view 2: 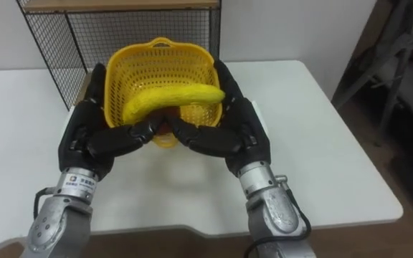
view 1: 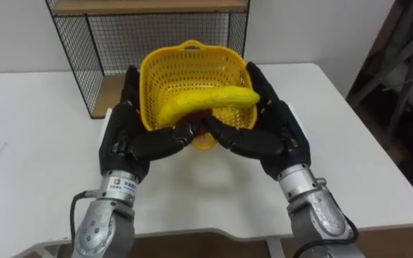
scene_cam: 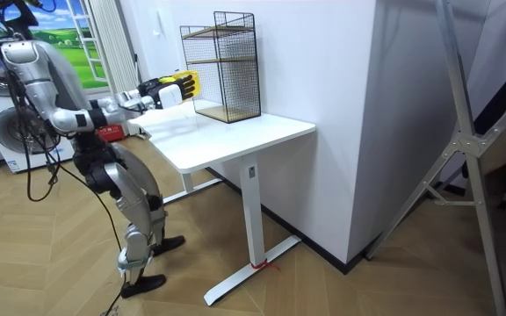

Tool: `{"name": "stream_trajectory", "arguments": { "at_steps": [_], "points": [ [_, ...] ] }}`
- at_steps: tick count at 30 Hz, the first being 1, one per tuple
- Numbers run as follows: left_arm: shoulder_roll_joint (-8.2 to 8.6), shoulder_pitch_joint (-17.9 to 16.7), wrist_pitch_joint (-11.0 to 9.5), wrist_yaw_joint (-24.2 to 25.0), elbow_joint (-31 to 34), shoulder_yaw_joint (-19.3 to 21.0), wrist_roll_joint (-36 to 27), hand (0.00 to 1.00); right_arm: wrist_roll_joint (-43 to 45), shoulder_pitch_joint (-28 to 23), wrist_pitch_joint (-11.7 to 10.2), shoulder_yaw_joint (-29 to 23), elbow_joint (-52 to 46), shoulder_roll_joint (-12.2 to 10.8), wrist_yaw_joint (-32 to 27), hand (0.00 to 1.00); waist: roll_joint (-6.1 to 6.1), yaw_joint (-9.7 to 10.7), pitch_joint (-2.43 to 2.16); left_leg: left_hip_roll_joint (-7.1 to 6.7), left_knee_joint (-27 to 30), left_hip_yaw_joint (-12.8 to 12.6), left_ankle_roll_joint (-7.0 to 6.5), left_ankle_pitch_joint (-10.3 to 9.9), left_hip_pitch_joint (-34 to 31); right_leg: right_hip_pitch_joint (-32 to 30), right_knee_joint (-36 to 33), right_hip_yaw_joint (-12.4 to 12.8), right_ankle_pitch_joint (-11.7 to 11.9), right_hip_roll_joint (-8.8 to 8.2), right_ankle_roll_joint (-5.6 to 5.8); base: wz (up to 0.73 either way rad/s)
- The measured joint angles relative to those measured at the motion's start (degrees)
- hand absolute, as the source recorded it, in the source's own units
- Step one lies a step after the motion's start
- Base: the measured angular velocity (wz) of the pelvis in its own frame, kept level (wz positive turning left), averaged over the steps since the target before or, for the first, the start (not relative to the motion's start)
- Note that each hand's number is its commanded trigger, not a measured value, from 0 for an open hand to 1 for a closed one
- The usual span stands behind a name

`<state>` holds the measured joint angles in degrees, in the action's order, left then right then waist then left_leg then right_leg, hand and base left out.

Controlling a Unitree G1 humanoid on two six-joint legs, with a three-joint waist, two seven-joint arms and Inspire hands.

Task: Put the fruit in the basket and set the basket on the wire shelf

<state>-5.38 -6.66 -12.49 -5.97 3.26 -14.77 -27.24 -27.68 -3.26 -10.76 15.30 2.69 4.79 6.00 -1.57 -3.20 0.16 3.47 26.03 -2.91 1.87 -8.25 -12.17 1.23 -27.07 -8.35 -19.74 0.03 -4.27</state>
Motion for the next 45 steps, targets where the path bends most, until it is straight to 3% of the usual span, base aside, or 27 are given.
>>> {"name": "stream_trajectory", "arguments": {
  "at_steps": [2, 4, 7, 13, 17, 19, 21, 23, 24, 26, 27, 29, 35, 45],
  "points": [
    [0.05, 0.1, 0.0, 0.2, 0.0, 0.0, 0.0, 0.00, -0.1, 0.0, -0.6, -0.4, 0.0, 0.2, 0.6, 0.00, -0.79, 0.6, -0.19, -0.28, -1.2, -0.1, -0.66, 2.2, 0.2, 0.3, 1.1, -0.4, 0.5, -0.06, -0.21, 0.14],
    [0.01, 0.1, 0.0, 0.3, 0.0, 0.1, 0.0, 0.00, -0.1, 0.0, -0.6, -0.3, 0.0, 0.1, 0.6, 0.00, -1.04, 0.6, 0.00, -0.37, -0.3, -0.1, -1.09, 2.5, -0.1, 0.9, 2.0, -0.6, 0.5, 0.03, -0.06, 0.02],
    [-0.04, 0.2, 0.0, 0.3, 0.0, 0.1, -0.2, 0.00, -0.1, 0.0, -0.6, -0.3, -0.1, 0.1, 0.7, 0.00, -0.77, 1.3, 0.23, -1.39, 0.6, 0.1, -1.64, 1.2, 0.0, 2.4, 3.6, -1.2, 0.0, -0.64, 0.67, 0.16],
    [-0.02, 0.1, 0.0, 0.6, 0.1, 0.0, -0.5, 0.00, 0.0, 0.0, -0.6, -0.6, -0.1, 0.2, 0.8, 0.00, -0.55, 1.3, 0.68, -4.30, 1.2, -0.2, -2.95, -1.3, 0.7, 3.7, 3.2, -1.7, -2.5, -3.62, 2.57, 0.09],
    [0.21, 0.2, 0.0, 0.5, 0.1, 0.0, -0.1, 0.00, 0.0, 0.0, -0.6, -0.5, -0.1, 0.1, 0.7, 0.00, -0.91, 1.1, 0.75, -6.35, 3.5, -1.3, -4.63, -4.3, 0.5, 3.5, -0.7, -2.3, -5.0, -6.44, 4.69, 0.08],
    [0.22, 0.2, 0.0, 0.5, 0.1, 0.0, 0.0, 0.00, 0.0, 0.1, -0.6, -0.4, -0.1, 0.1, 0.4, 0.00, -0.94, 1.0, 0.77, -7.19, 4.0, -1.7, -5.53, -5.4, 0.8, 2.0, -6.3, -3.3, -4.9, -8.23, 5.17, 0.06],
    [0.33, 0.2, 0.0, 0.5, 0.1, -0.1, -0.1, 0.00, 0.4, 0.2, -0.9, -0.4, -0.1, 0.2, -0.2, 0.00, -1.23, 1.0, 0.84, -7.86, 4.4, -3.0, -7.01, -6.7, 2.0, -0.3, -13.6, -2.7, -3.5, -10.02, 7.14, 0.15],
    [0.28, 0.3, 0.0, 0.4, 0.1, -0.1, 0.0, 0.00, 0.5, 0.3, -1.2, -0.4, 0.7, 0.1, -0.3, 0.00, -1.02, 0.8, 0.97, -8.26, 3.5, -2.5, -7.64, -7.3, 3.9, -1.1, -16.3, -2.5, -1.6, -10.36, 8.03, -0.02],
    [0.25, 0.3, 0.0, 0.4, 0.1, -0.1, 0.4, 0.00, 0.5, 0.7, -1.2, -0.4, 2.0, 0.4, -0.3, 0.00, -0.55, 0.6, 1.12, -8.16, 2.6, -2.0, -7.82, -7.4, 4.9, -1.5, -15.9, -2.7, -1.5, -10.35, 8.48, -0.06],
    [0.05, 0.7, 0.0, 0.1, 0.1, -0.1, 0.4, 0.00, 0.5, 1.3, -1.1, -0.3, 2.9, 0.3, -0.4, 0.00, -0.39, 0.3, 1.10, -8.19, 2.1, -1.7, -8.15, -7.3, 4.8, -3.3, -10.2, -3.0, -2.4, -9.89, 8.33, 0.02],
    [-0.04, 0.7, 0.0, 0.0, 0.1, -0.1, 0.4, 0.00, 0.7, 1.3, -1.0, -0.3, 2.9, 0.2, -0.4, 0.00, -0.59, 0.3, 1.14, -8.58, 1.7, -1.8, -8.42, -7.1, 4.7, -4.4, -5.3, -3.0, -1.5, -9.70, 7.99, 0.13],
    [0.11, 0.7, 0.1, 0.0, 0.1, -0.2, 0.3, 0.00, 0.8, 1.7, -0.7, -0.3, 3.6, 0.4, -0.4, 0.00, -0.43, -0.3, 0.97, -8.62, 0.8, -1.8, -8.50, -7.0, 5.2, -4.3, -3.6, -3.5, -0.5, -9.21, 7.42, 0.01],
    [0.00, 0.8, 0.2, -0.5, 0.1, 0.2, 0.5, 0.00, 0.7, 2.8, -0.1, 0.0, 3.8, 0.5, -0.4, 0.00, -0.15, -1.3, 0.96, -6.65, -1.6, -1.5, -7.99, -6.2, 5.9, -0.8, 4.0, -4.5, 3.5, -6.28, 6.91, -0.02],
    [-0.29, 0.8, 4.1, -1.2, 0.0, 0.1, 0.4, 0.00, 1.0, 6.7, 2.3, 0.2, 8.3, 0.8, -2.5, 0.00, -0.47, 0.0, 1.00, -6.42, -4.2, -0.7, -7.65, -5.9, 9.0, 3.9, 9.6, -5.8, 5.3, -5.25, 6.97, 0.03]
  ]
}}
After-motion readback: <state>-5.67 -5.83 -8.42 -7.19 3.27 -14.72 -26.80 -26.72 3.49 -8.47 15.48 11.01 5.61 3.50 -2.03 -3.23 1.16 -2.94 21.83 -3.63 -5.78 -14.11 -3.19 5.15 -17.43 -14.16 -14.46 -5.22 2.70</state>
